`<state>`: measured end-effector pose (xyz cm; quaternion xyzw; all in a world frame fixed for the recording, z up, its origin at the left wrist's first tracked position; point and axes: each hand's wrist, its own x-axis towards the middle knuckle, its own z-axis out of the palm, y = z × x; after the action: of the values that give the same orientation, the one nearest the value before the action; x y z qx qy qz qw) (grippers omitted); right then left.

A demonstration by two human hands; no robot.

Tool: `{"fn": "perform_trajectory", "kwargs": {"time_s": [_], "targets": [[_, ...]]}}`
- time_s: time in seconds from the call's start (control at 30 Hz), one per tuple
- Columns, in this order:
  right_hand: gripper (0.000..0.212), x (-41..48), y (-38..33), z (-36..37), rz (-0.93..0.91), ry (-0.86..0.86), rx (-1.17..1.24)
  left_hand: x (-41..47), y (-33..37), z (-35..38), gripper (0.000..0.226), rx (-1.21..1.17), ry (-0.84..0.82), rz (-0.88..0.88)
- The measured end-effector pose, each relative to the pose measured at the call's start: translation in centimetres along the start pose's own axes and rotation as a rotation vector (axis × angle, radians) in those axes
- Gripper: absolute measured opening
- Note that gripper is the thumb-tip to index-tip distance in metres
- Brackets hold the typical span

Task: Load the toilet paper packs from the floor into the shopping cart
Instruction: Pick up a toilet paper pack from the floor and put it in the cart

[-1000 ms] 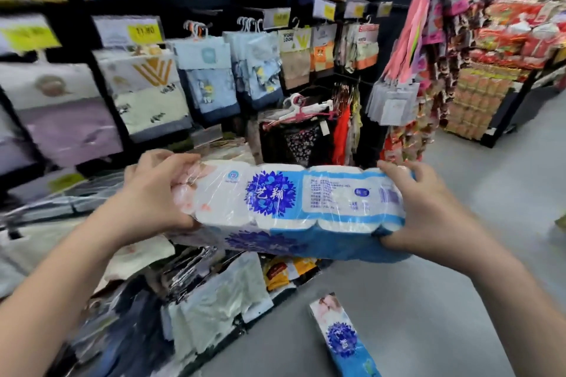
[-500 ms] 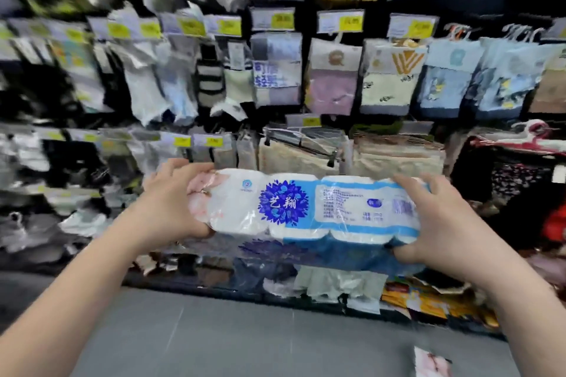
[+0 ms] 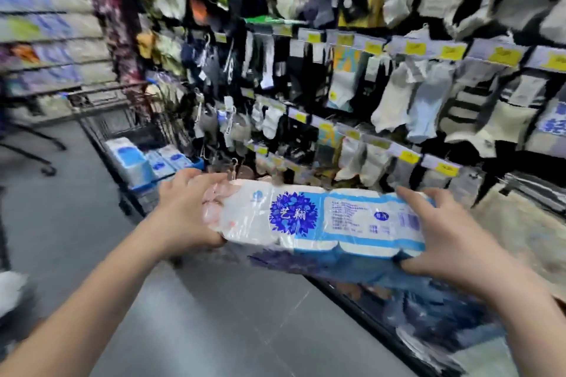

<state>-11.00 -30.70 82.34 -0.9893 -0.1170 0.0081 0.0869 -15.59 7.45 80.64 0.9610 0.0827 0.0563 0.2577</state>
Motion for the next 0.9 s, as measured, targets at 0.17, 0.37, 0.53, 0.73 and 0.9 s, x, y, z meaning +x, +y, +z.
{"fn": "perform_trajectory", "kwargs": {"time_s": [0.17, 0.37, 0.53, 0.73, 0.9], "targets": [[0.126, 5.3, -11.2, 1.9, -0.179, -0.023, -0.01, -1.9, -9.9, -5.6, 0.109, 0.012, 0.104, -0.133], [0.124, 11.7, -23.2, 3.3, -0.389, -0.058, 0.019, -3.3, -18.9, -11.2, 0.11, 0.05, 0.221, -0.316], [0.129, 17.7, -30.8, 5.4, -0.537, -0.068, 0.053, -2.6, -24.3, -14.7, 0.107, 0.086, 0.276, -0.429], [0.13, 26.3, -39.5, 7.9, -0.677, -0.103, 0.05, 0.7, -30.4, -17.2, 0.103, 0.064, 0.298, -0.564], [0.129, 34.8, -46.1, 9.3, -0.758, -0.096, 0.05, 6.4, -35.0, -20.3, 0.104, 0.102, 0.366, -0.622]]}}
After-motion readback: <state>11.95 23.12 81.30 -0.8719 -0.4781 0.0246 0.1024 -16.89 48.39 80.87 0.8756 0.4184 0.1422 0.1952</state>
